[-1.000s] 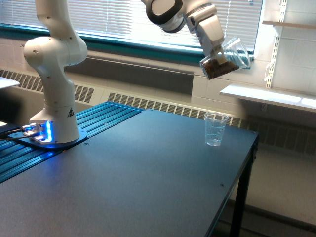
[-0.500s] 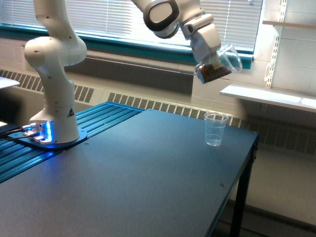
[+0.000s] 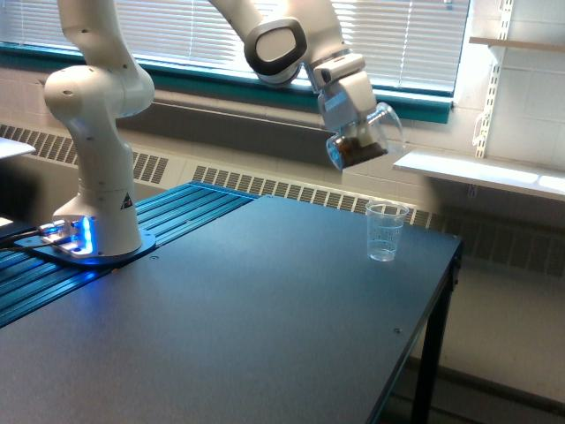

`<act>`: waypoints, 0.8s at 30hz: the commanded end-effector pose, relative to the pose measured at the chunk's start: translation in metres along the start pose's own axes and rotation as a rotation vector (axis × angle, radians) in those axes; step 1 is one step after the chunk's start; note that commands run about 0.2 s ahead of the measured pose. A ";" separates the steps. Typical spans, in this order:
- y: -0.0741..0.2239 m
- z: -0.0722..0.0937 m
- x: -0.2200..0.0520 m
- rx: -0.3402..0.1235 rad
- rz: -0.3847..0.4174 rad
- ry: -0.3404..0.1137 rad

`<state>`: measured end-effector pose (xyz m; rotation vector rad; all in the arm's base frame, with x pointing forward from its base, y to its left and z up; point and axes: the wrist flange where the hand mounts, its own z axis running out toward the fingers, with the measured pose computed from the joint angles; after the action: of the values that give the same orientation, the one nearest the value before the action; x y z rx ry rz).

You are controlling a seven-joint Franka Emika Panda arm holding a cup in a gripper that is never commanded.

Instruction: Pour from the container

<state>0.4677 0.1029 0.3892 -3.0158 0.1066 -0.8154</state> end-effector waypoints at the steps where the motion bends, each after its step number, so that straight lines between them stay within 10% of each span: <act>1: -0.017 -0.002 -0.011 0.012 -0.029 0.008; 24: -0.064 0.019 -0.038 0.013 -0.123 -0.057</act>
<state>0.4430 0.1613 0.3523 -3.0628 -0.1061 -0.7356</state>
